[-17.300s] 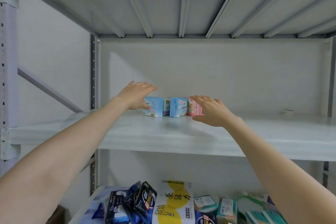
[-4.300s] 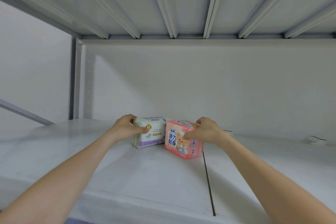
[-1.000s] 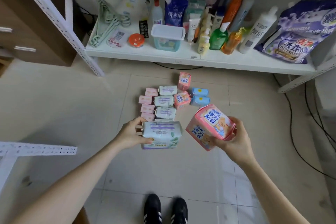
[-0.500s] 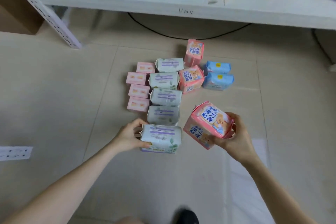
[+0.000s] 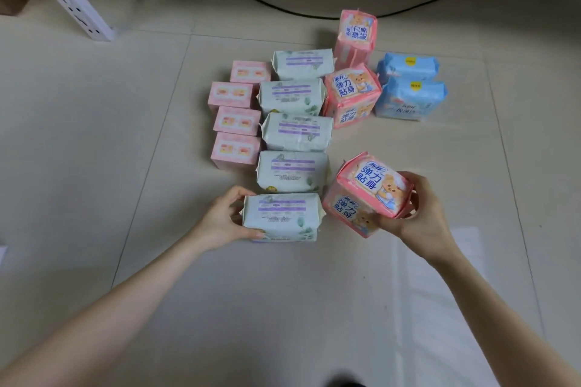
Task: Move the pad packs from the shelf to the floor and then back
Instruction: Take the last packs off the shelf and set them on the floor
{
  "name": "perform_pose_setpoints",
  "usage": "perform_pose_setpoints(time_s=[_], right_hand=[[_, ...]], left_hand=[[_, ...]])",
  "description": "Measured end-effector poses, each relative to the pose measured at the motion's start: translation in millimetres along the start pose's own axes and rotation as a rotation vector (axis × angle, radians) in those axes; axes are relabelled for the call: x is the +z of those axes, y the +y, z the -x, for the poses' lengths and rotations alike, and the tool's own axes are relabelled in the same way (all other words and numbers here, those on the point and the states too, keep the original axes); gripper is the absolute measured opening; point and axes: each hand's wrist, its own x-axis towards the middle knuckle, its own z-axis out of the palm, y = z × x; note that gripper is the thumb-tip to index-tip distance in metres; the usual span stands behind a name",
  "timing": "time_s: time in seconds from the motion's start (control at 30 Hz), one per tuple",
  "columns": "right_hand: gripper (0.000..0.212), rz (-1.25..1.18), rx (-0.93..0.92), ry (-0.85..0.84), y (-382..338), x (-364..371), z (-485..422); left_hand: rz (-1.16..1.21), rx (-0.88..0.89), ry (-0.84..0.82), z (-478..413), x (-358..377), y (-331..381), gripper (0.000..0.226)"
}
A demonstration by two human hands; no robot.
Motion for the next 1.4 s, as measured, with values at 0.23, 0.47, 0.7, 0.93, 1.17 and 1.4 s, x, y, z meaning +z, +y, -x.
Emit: perform_pose_setpoints(time_s=[0.23,0.47,0.7,0.93,1.17,1.4], right_hand=[[0.077,-0.029,-0.015,-0.016,1,3,3],[0.08,-0.082,-0.085,-0.093,-28,-12,-5],[0.085,-0.164,-0.111,-0.187,-68,-33,-30],[0.097,-0.286,-0.045,-0.209,-89,-55,-54],[0.071,-0.243,-0.044,-0.263,-67,-68,-107],[0.077,-0.186,-0.069,-0.302,-35,-62,-151]], left_hand=[[0.029,0.006,-0.006,3,-8,12,0.092],[-0.02,0.195,-0.023,-11,-9,97,0.088],[-0.031,0.189,-0.355,-49,22,185,0.081],[0.08,0.099,-0.387,-62,25,217,0.044],[-0.003,0.084,-0.349,-105,45,230,0.061],[-0.013,0.012,-0.286,-149,62,213,0.074]])
